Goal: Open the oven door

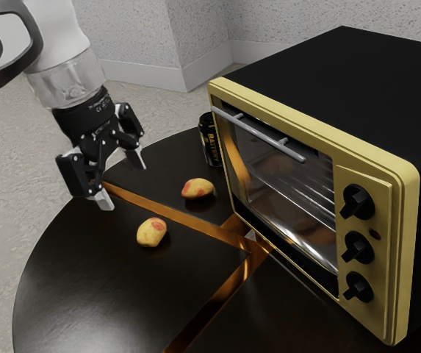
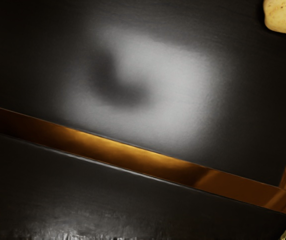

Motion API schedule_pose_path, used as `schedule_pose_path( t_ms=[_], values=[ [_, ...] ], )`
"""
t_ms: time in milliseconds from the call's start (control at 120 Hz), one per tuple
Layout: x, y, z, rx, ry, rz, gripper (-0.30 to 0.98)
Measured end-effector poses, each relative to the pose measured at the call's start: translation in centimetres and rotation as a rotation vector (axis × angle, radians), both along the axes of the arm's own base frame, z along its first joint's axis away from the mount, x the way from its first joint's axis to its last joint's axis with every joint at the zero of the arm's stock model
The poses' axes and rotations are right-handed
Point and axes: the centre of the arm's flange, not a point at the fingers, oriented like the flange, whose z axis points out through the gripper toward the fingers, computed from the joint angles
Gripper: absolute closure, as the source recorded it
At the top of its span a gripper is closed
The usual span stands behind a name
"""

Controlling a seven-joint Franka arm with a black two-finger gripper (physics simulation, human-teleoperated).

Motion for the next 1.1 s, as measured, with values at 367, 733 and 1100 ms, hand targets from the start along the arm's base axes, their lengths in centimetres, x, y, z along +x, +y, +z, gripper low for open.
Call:
schedule_pose_path(
  t_ms=[367,733,1100],
  values=[
    [-2.5,-10.8,4.0,0.036,-0.227,-0.075,0.0],
    [0.8,-13.1,4.2,0.097,-0.389,-0.151,0.0],
    [1.4,-15.0,3.0,0.148,-0.407,-0.218,0.0]
  ],
)
